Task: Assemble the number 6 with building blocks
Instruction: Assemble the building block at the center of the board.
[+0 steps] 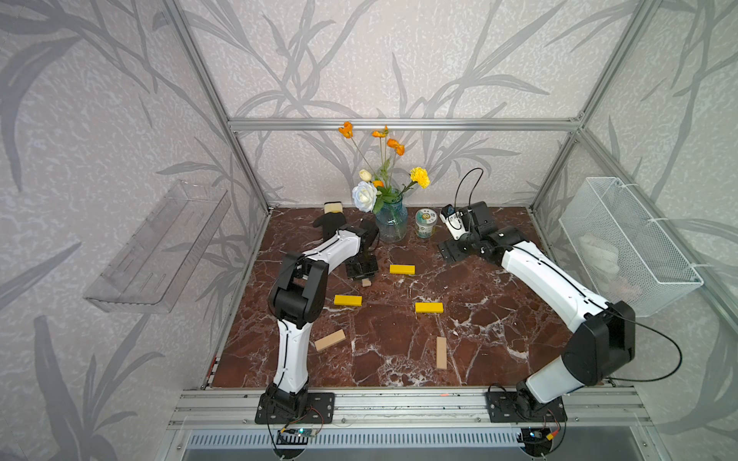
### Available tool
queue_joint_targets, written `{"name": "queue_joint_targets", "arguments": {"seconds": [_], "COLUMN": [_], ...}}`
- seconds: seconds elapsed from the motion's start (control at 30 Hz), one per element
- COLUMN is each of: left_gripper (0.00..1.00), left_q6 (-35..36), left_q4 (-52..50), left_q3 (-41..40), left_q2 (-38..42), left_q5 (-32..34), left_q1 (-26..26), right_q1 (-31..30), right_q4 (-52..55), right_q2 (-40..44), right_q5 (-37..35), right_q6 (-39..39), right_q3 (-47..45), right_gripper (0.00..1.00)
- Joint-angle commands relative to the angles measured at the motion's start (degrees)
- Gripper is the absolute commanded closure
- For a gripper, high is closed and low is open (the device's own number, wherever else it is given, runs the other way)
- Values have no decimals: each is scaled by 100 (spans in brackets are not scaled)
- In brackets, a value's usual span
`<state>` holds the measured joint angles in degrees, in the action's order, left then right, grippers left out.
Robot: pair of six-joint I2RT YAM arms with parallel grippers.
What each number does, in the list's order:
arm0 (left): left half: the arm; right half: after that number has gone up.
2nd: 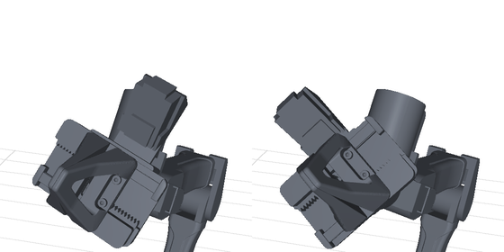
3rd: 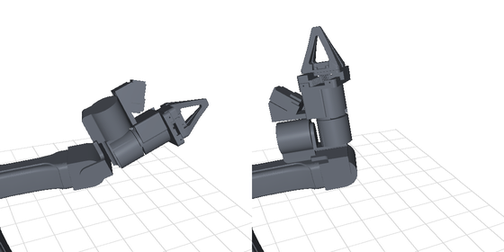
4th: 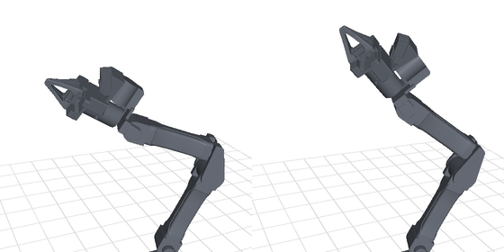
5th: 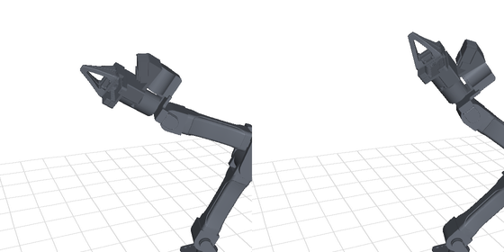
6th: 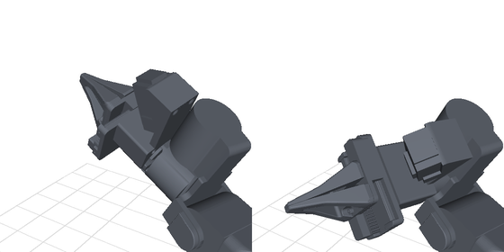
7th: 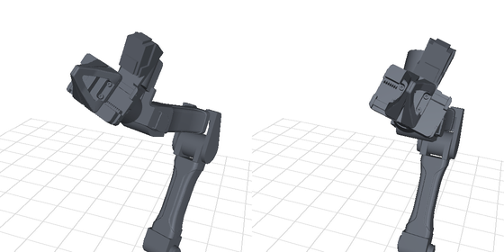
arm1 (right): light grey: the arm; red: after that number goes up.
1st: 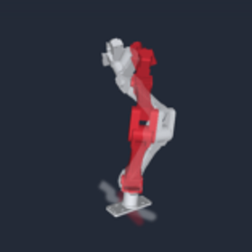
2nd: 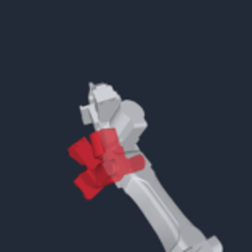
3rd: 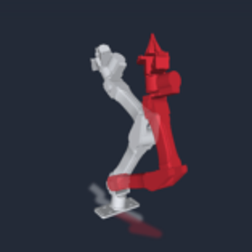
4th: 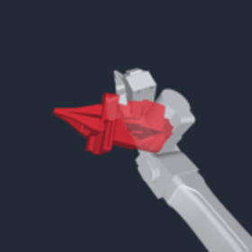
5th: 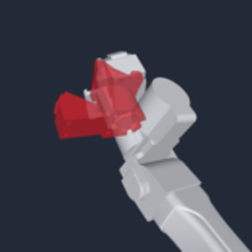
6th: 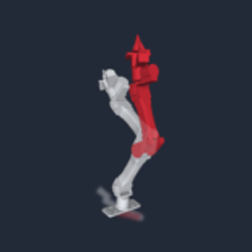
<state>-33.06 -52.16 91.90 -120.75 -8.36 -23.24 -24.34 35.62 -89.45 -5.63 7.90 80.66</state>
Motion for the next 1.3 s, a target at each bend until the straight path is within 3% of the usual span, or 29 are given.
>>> {"name": "queue_joint_targets", "arguments": {"seconds": [0.0, 0.37, 1.27], "left_gripper": [74, 72, 72], "left_q6": [373, 588, 870], "left_q4": [-187, -419, -611], "left_q3": [173, 686, 1150], "left_q2": [-259, -780, -1207], "left_q5": [-128, -181, -449], "left_q1": [-165, -367, -620], "right_q1": [78, 200, 219], "right_q4": [-110, -119, -147], "right_q2": [363, 769, 940], "right_q5": [-123, -173, -237], "right_q6": [46, 19, -51], "right_q3": [-165, -525, -692], "right_gripper": [4, 4, 4]}}
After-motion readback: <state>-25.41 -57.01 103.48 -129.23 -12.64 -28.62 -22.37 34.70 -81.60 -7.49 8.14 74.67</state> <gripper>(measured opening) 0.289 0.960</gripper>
